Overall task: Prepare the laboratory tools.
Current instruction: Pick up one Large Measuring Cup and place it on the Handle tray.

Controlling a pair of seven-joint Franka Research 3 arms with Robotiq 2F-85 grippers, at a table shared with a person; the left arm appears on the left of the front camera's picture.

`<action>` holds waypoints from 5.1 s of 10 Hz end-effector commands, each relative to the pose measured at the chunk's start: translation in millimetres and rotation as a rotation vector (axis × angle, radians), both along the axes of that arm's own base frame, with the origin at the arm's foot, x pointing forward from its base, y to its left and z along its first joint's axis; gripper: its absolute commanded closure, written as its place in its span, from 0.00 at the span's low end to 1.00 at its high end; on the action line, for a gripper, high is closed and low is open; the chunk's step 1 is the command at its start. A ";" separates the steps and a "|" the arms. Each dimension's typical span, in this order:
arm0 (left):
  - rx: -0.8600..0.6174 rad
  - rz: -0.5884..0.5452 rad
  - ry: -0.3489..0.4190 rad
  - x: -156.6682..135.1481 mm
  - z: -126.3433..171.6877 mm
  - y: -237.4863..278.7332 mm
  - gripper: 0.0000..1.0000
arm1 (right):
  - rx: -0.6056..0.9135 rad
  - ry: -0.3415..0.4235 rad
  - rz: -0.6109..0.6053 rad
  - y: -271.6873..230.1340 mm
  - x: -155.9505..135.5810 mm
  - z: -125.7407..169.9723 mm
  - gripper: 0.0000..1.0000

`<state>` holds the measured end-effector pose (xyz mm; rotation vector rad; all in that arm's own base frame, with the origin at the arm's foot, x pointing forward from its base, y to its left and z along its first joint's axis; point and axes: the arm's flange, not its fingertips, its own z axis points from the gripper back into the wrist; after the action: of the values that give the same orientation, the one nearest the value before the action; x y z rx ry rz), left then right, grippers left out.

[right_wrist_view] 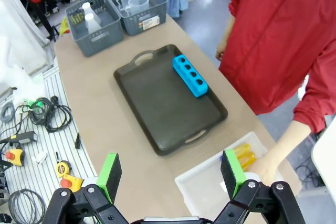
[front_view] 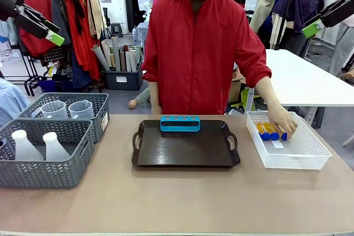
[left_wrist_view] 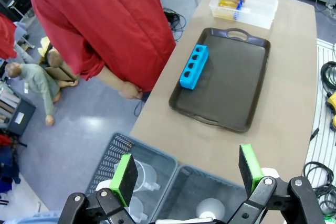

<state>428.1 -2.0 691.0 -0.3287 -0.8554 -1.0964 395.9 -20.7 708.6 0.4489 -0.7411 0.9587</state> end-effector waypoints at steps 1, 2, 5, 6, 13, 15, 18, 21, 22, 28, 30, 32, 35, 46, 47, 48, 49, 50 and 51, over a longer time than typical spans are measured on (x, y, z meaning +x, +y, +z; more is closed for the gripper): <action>-0.001 0.004 -0.007 0.4 0.9 -0.1 0.00 | 0.005 -0.005 0.007 0.7 -2.0 1.9 0.00; -0.001 0.004 -0.007 0.4 0.9 -0.1 0.00 | 0.005 -0.005 0.007 0.7 -2.0 1.9 0.00; 0.137 -0.002 0.080 6.1 4.5 1.2 0.00 | 0.005 -0.005 0.007 0.7 -2.0 1.9 0.00; 0.210 0.063 0.100 14.9 5.3 3.1 0.00 | 0.005 -0.005 0.007 0.7 -2.0 1.9 0.00; 0.360 0.377 0.177 77.3 -24.2 27.4 0.00 | 0.005 -0.005 0.007 0.7 -2.0 1.9 0.00; 0.382 0.363 0.155 73.5 -24.4 26.5 0.00 | 0.005 -0.005 0.007 0.7 -2.0 1.9 0.00; 0.378 0.369 0.166 76.5 -27.9 24.7 0.00 | 0.005 -0.005 0.007 0.7 -2.0 1.9 0.00; 0.555 0.769 0.235 101.1 -62.0 26.7 0.00 | 0.005 -0.005 0.007 0.7 -2.0 1.9 0.00; 0.581 0.832 0.258 111.3 -72.3 38.5 0.00 | 0.005 -0.005 0.007 0.7 -2.0 1.9 0.00; 0.418 0.953 0.530 154.9 -157.1 89.1 0.00 | 0.005 -0.005 0.007 0.7 -2.0 1.9 0.00; 0.384 0.936 0.555 157.8 -173.0 99.0 0.00 | 0.005 -0.005 0.007 0.7 -2.0 1.9 0.00; 0.361 0.912 0.603 157.8 -180.4 96.8 0.00 | 0.005 -0.005 0.007 0.7 -2.0 1.9 0.00; 0.384 0.946 0.584 156.2 -186.3 96.9 0.00 | 0.005 -0.005 0.007 0.7 -2.0 1.9 0.00; 0.316 0.883 0.652 197.9 -246.0 108.2 0.00 | 0.005 -0.005 0.007 0.7 -2.0 1.9 0.00; 0.319 0.878 0.652 200.2 -250.8 111.2 0.00 | 0.005 -0.005 0.007 0.7 -2.0 1.9 0.00; 0.318 0.881 0.652 200.6 -256.9 112.5 0.00 | 0.005 -0.005 0.007 0.7 -2.0 1.9 0.00; 0.316 0.877 0.662 203.7 -263.1 115.7 0.00 | 0.005 -0.005 0.007 0.7 -2.0 1.9 0.00; 0.318 0.874 0.660 205.3 -267.2 116.5 0.00 | 0.005 -0.005 0.007 0.7 -2.0 1.9 0.00; 0.328 0.872 0.648 206.7 -273.0 118.6 0.00 | 0.005 -0.005 0.007 0.7 -2.0 1.9 0.00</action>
<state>630.1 111.9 419.8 0.0109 -0.1409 -0.2332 395.2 -21.1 709.0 0.4476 -0.7411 0.9580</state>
